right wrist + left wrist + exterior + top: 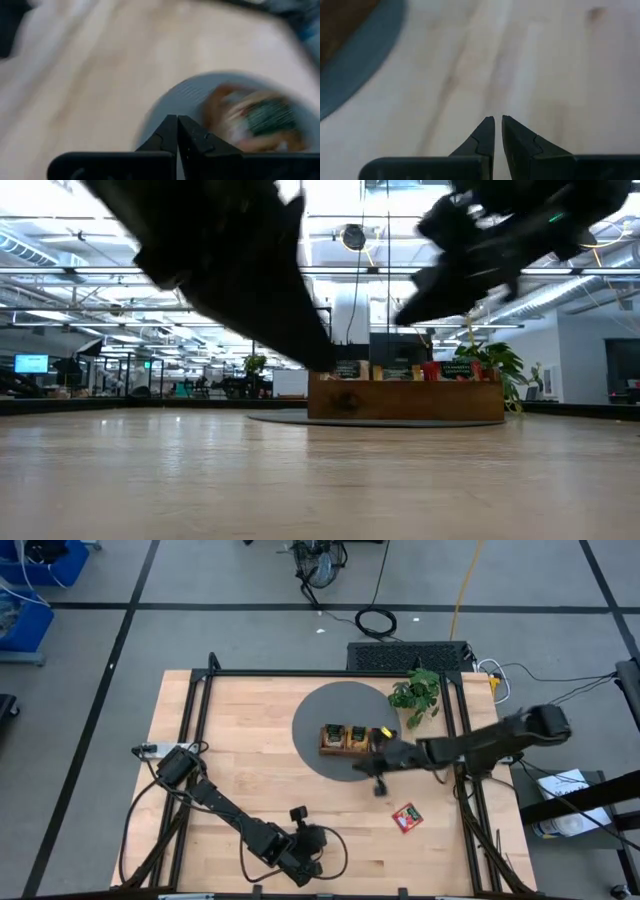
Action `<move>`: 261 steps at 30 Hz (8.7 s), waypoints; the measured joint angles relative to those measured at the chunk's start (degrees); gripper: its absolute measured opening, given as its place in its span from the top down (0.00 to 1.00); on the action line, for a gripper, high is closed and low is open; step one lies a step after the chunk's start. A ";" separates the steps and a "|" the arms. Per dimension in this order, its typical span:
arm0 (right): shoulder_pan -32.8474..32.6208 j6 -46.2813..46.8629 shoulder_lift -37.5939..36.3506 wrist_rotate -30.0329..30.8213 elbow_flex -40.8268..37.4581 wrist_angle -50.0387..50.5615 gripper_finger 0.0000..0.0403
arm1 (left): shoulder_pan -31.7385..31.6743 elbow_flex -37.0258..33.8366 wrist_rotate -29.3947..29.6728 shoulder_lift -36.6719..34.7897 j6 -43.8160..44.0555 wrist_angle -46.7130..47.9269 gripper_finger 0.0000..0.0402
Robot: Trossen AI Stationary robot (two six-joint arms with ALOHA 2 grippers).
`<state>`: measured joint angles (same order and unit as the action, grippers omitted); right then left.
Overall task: Pick & Place Tea
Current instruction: Put the red tea bag into the right section of the wooden organizer
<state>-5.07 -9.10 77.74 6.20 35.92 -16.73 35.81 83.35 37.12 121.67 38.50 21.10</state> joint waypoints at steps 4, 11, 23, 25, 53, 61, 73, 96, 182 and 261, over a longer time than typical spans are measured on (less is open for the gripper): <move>-10.98 9.72 -7.64 1.57 0.00 16.93 1.00 | -0.11 0.00 -4.94 0.00 -6.23 -9.77 0.90; -35.42 32.07 -12.07 19.14 0.00 32.97 1.00 | -2.42 0.00 -9.15 0.00 -9.30 -17.76 0.90; -50.71 56.60 2.65 30.26 0.00 33.71 1.00 | -11.20 0.28 -26.68 5.63 -10.39 -32.45 0.95; -50.83 61.03 3.12 30.54 -0.02 34.88 1.00 | -11.53 0.28 -26.67 5.68 -10.30 -31.32 0.94; -41.87 42.61 19.83 13.96 0.09 12.22 1.00 | -10.29 0.28 -24.37 5.97 -13.17 -30.48 0.94; -33.62 27.63 20.33 6.48 0.07 3.77 1.00 | -10.14 0.33 -25.94 8.88 -15.26 -34.87 0.94; -30.24 19.61 20.36 -0.14 -0.04 -3.32 1.00 | -9.81 0.33 -21.62 9.22 -18.76 -35.13 0.94; -35.21 37.36 8.00 11.27 -0.09 10.42 1.00 | -9.57 0.28 -18.87 9.64 -17.82 -37.09 0.94; -38.24 67.77 -6.08 -1.92 -17.79 -4.35 0.81 | -12.70 0.48 -27.84 15.22 -25.65 -47.28 0.98; -39.77 52.66 14.66 -4.75 -7.37 -7.98 1.00 | -11.41 0.55 -26.12 13.38 -24.68 -49.68 0.89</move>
<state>-44.85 43.56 92.39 1.45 28.55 -24.71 24.40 83.90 11.00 135.04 13.82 -28.58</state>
